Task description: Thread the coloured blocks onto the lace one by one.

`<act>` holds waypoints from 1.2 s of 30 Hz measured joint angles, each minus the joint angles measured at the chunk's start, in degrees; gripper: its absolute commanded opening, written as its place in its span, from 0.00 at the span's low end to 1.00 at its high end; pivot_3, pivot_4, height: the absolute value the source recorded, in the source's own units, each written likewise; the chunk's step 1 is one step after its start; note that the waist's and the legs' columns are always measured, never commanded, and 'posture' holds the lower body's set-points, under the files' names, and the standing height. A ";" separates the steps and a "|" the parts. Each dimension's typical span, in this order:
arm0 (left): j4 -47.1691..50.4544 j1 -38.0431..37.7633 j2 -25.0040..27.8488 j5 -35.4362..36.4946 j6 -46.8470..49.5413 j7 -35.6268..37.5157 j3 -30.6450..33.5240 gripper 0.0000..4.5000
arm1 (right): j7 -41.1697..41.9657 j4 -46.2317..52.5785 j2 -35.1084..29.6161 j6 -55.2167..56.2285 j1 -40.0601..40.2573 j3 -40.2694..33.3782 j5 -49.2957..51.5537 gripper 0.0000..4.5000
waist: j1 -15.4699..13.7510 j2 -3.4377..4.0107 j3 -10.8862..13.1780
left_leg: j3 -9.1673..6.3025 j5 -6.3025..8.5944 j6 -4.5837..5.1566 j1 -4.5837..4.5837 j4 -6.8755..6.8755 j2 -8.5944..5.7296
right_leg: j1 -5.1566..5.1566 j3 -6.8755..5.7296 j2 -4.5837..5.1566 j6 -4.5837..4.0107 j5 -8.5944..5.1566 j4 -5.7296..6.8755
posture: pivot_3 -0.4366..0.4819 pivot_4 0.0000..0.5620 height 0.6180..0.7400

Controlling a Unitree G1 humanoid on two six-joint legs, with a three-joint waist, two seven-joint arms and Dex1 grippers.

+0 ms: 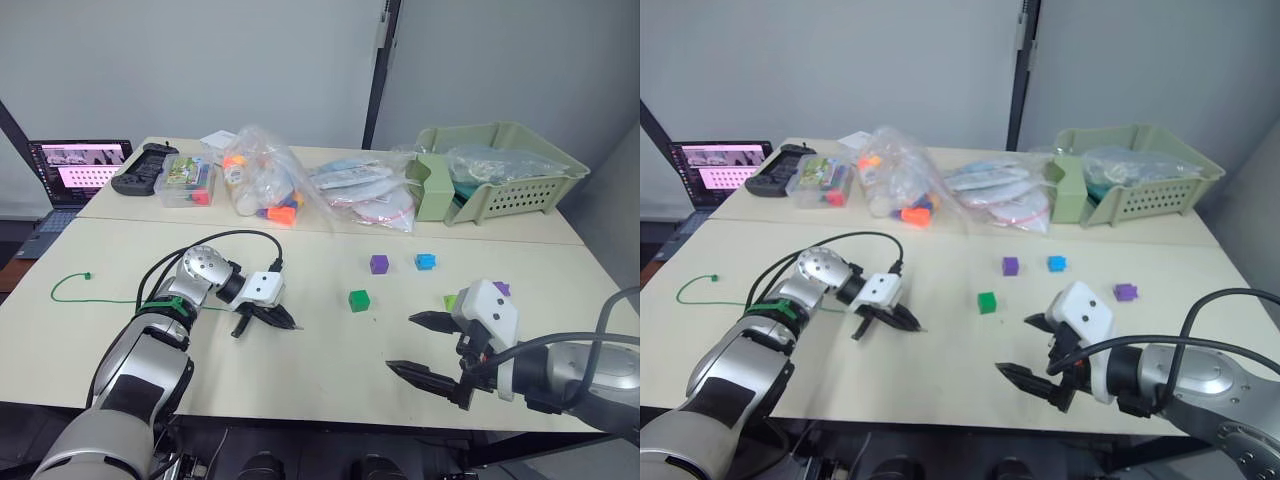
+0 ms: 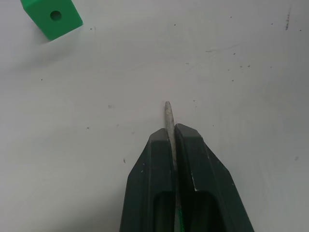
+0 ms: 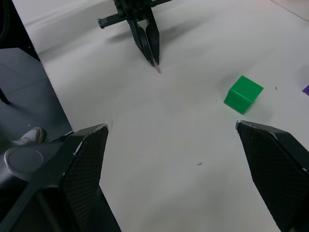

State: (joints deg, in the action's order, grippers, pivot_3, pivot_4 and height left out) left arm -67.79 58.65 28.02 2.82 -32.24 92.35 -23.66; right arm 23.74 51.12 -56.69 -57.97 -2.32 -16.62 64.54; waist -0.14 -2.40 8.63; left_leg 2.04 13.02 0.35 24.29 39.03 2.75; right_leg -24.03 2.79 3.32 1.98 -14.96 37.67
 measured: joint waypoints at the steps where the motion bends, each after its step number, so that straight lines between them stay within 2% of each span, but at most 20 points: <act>1: 0.15 -0.11 0.04 0.90 1.62 0.00 0.01 0.00 | 0.02 -0.12 0.00 0.05 -0.51 0.34 -0.10 1.00 | 0.09 0.00 0.00 | -0.01 0.00 0.00 0.01 0.00 0.01 | -0.01 0.00 0.00 0.00 0.00 0.01 | 0.48 0.27 0.94; 8: 5.92 -3.31 -3.09 3.40 16.03 -1.78 3.87 0.00 | 1.05 -2.22 0.00 0.52 -3.64 3.04 -0.80 1.00 | -0.02 0.00 0.00 | -0.08 0.00 0.00 0.13 0.04 -0.02 | -0.04 -0.03 0.02 0.01 0.00 -0.03 | 0.48 0.27 0.94; 12: 11.13 -6.17 -3.00 1.72 17.73 -4.27 4.77 0.00 | 1.21 -3.51 0.18 0.58 -5.27 4.98 -1.93 1.00 | 0.03 0.00 0.00 | -0.09 0.00 0.00 0.08 0.02 -0.01 | -0.03 -0.03 0.01 0.00 0.00 -0.01 | 0.48 0.27 0.94; 18: 16.08 -8.57 -1.81 1.43 18.62 -3.90 5.52 0.44 | 1.63 -4.79 0.20 0.57 -6.00 5.43 -3.54 1.00 | -0.09 0.00 0.00 | -0.08 0.00 0.00 0.06 0.03 0.00 | -0.02 -0.03 0.00 0.00 0.00 0.00 | 0.48 0.27 0.94; 24: 17.16 -9.26 1.79 -0.67 13.62 -4.15 6.27 0.44 | 1.42 -5.54 0.29 0.51 -5.99 6.65 -5.33 1.00 | 0.17 0.01 0.00 | -0.08 0.00 0.00 0.05 0.02 0.01 | -0.05 -0.03 -0.01 0.00 0.00 0.03 | 0.48 0.27 0.94; 36: 17.68 -9.29 1.67 -2.03 14.13 -4.18 6.51 0.44 | 1.09 -5.57 0.61 0.46 -6.00 7.00 -7.08 1.00 | 0.02 0.01 0.00 | -0.08 0.00 0.00 0.05 0.02 0.00 | -0.01 -0.03 0.00 0.00 0.00 0.00 | 0.48 0.27 0.94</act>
State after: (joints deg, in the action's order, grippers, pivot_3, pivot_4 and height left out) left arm -50.10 49.36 29.69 0.80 -18.11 88.17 -17.16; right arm 24.83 45.55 -56.08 -57.51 -8.31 -9.62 57.45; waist -0.12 -2.40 8.63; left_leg 1.96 13.02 0.36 24.34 39.05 2.75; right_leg -24.04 2.76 3.33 1.98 -14.97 37.66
